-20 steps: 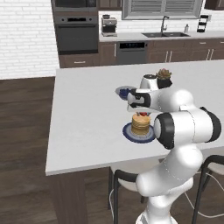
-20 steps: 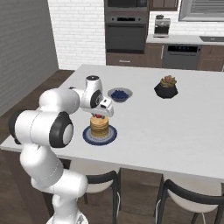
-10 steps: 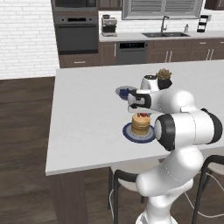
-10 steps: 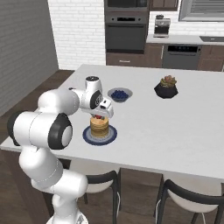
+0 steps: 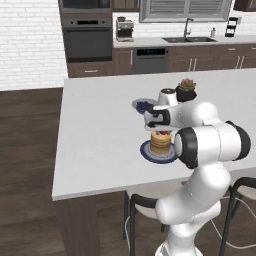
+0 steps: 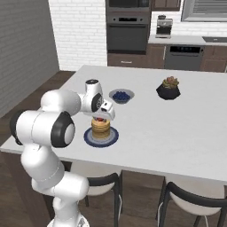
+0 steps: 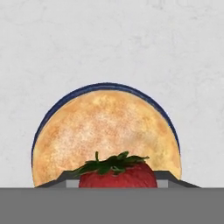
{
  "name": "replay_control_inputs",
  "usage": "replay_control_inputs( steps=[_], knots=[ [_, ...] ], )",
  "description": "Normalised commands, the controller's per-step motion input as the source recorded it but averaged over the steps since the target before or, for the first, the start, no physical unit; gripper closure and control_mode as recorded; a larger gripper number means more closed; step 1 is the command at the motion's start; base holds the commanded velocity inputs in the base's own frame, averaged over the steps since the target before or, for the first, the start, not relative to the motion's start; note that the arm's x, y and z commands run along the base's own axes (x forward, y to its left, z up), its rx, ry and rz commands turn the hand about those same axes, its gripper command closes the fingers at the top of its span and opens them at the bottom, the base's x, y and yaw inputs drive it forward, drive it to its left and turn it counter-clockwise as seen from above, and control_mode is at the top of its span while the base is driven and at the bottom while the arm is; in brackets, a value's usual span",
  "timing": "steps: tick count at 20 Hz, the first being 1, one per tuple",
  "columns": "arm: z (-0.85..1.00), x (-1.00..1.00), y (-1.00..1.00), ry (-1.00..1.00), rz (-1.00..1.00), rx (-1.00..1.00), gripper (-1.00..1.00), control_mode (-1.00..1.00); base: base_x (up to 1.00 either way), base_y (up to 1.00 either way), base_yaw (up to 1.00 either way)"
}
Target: Take the strawberry from the fridge and place it on top of the pancake, located on the dining counter.
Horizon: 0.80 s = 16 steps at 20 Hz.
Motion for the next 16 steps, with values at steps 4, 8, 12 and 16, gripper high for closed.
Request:
replay_control_inputs(
  steps=[4, 8, 12, 16],
  knots=[
    [-0.24, 0.0, 0.0, 0.0, 0.0, 0.0, 1.0, -1.0, 0.0, 0.0, 0.0],
    [-0.07, 0.0, 0.0, 0.0, 0.0, 0.0, -1.0, -1.0, 0.0, 0.0, 0.0],
    [0.0, 0.0, 0.0, 0.0, 0.0, 0.0, -1.0, -1.0, 0.0, 0.0, 0.0],
    [0.01, 0.0, 0.0, 0.0, 0.0, 0.0, -1.0, -1.0, 0.0, 0.0, 0.0]
  ],
)
